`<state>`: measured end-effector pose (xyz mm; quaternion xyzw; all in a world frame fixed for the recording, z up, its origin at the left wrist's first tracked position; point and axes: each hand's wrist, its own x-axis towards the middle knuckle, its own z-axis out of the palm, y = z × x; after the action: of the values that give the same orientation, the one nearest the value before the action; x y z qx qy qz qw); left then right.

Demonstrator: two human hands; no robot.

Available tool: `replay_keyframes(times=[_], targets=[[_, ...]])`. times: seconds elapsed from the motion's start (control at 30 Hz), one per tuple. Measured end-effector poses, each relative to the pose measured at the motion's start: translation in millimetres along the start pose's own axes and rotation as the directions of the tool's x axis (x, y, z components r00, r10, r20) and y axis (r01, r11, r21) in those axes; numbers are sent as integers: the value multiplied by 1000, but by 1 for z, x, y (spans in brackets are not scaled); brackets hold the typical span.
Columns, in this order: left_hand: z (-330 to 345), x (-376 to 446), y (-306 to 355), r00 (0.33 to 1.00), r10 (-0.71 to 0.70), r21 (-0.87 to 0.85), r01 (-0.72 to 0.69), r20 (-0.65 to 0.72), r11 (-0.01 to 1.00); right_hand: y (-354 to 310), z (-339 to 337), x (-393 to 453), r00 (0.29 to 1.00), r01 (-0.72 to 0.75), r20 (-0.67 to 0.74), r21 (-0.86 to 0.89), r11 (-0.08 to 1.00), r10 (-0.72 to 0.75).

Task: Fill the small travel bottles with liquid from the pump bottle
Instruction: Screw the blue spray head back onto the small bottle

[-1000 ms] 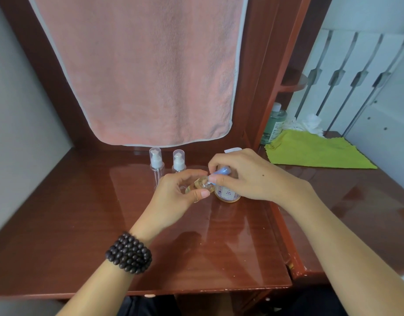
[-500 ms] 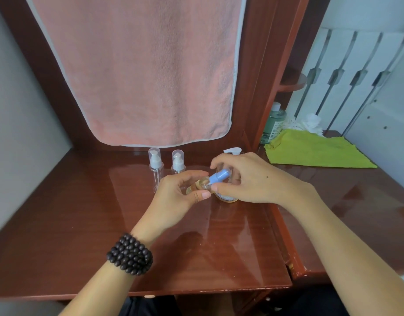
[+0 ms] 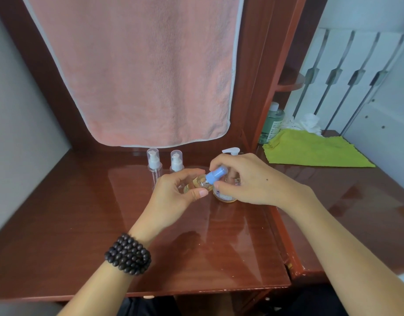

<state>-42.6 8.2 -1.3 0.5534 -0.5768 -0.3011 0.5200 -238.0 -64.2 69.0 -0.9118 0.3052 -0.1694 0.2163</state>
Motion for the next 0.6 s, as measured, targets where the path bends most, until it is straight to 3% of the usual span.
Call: replay_keyframes(times=[0.33,0.6], targets=[[-1,-2,1,995,100,127,-97,-16,987,5,2,1,999,50,-22,56,997,-48],[-2,-4,3,993,118,25,-118,-19,993,3,11,4,992,62,-117,144,988,-45]])
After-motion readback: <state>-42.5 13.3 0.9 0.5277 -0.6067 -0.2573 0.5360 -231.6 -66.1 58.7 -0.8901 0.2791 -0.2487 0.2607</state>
